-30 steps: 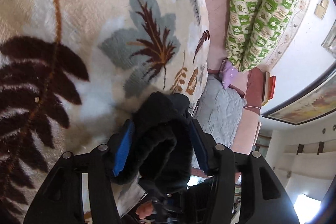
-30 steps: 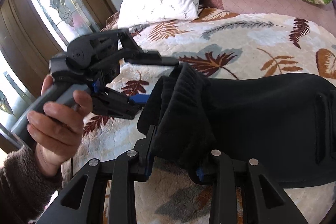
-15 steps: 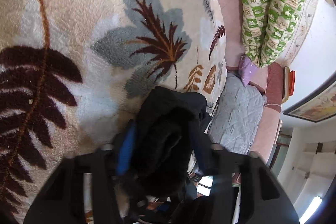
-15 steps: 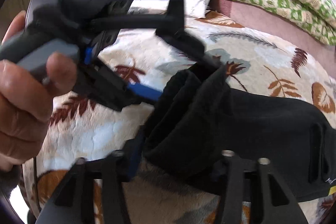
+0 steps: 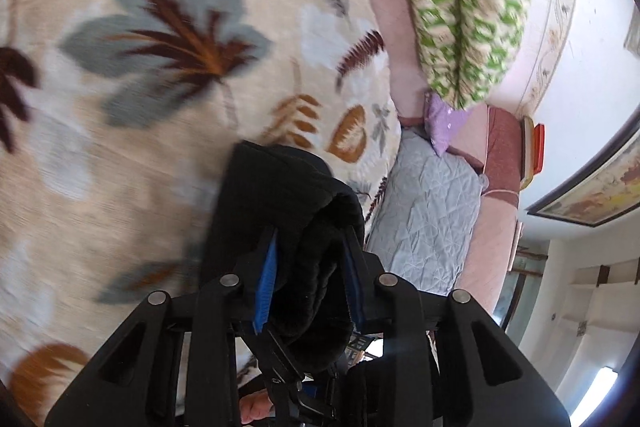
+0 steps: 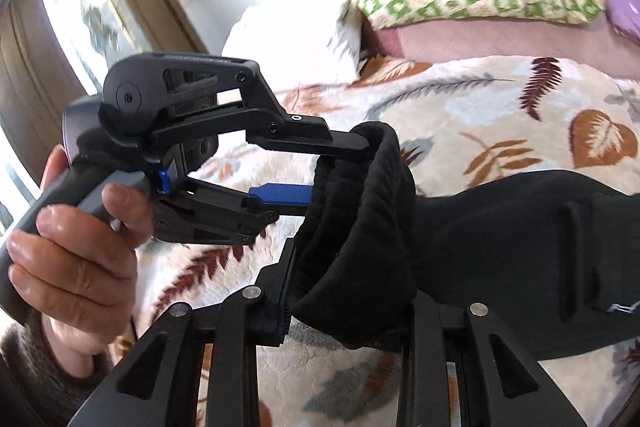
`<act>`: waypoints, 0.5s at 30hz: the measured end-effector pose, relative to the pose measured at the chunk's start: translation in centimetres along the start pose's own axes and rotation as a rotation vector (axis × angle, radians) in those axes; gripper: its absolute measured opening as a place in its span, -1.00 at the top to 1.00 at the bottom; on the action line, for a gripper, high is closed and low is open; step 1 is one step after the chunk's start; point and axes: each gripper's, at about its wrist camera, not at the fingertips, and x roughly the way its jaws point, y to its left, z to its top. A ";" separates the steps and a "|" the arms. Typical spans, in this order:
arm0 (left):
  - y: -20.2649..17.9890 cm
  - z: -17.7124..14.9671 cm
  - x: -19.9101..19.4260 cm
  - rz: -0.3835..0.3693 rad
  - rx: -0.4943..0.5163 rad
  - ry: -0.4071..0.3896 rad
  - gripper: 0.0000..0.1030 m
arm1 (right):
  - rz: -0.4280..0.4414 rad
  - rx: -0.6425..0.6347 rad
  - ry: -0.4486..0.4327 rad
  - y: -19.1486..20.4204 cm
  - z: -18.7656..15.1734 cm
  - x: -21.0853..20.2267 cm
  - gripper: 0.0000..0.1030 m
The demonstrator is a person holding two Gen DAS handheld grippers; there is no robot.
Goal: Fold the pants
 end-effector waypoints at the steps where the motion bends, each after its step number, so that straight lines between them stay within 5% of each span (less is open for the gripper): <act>1: -1.0 -0.3 0.7 0.008 0.012 0.001 0.46 | 0.008 0.019 -0.016 -0.8 0.3 -0.9 0.43; 8: -8.3 -2.1 10.3 0.119 0.098 0.038 0.46 | 0.059 0.204 -0.104 -9.5 1.1 -6.7 0.42; 15: -11.7 -3.0 20.1 0.251 0.156 0.089 0.46 | 0.086 0.390 -0.149 -19.5 -0.5 -9.8 0.39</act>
